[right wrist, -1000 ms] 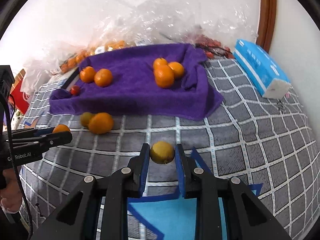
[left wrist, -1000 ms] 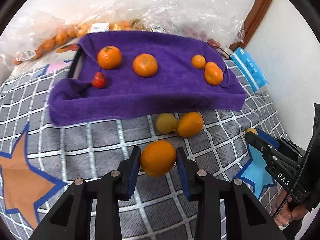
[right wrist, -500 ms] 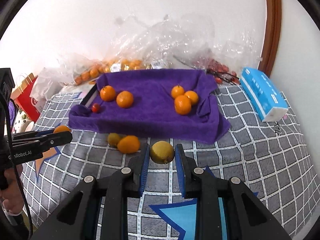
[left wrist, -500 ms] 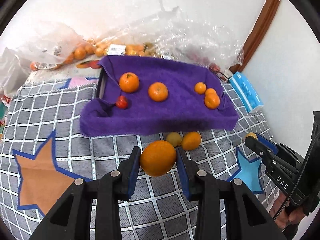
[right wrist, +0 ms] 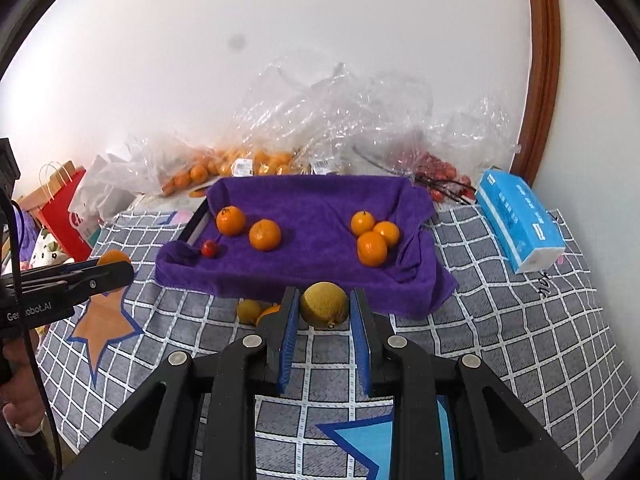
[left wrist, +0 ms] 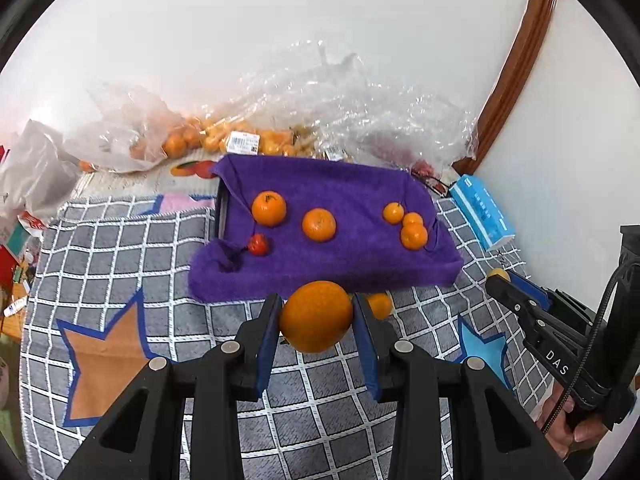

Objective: Organize fruits
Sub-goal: 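Carry the orange with the left gripper while the right carries the yellow-green fruit over the towel, then lower the orange onto the towel with the left gripper while the right lowers its fruit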

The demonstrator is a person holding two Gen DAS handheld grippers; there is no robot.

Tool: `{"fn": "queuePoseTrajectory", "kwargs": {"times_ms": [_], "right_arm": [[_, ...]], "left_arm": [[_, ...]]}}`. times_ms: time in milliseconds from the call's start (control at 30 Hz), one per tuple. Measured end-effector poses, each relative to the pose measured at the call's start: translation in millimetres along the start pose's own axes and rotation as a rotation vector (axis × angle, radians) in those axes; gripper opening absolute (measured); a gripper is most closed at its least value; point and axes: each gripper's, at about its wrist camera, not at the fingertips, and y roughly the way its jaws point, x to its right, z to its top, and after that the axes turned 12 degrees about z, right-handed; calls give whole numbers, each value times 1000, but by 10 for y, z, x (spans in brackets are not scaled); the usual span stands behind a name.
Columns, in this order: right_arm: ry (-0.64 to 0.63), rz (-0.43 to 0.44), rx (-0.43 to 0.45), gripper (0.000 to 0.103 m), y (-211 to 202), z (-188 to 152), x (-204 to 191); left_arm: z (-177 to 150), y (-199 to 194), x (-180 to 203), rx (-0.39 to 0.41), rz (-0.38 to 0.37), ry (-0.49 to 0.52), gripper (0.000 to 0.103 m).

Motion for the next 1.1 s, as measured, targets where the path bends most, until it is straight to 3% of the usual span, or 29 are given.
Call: {"fn": "queuePoseTrajectory", "kwargs": {"times_ms": [1100], "right_arm": [[-30, 0, 52, 26, -37, 410, -120]], "left_arm": [[340, -206, -220, 73, 11, -59, 34]]}}
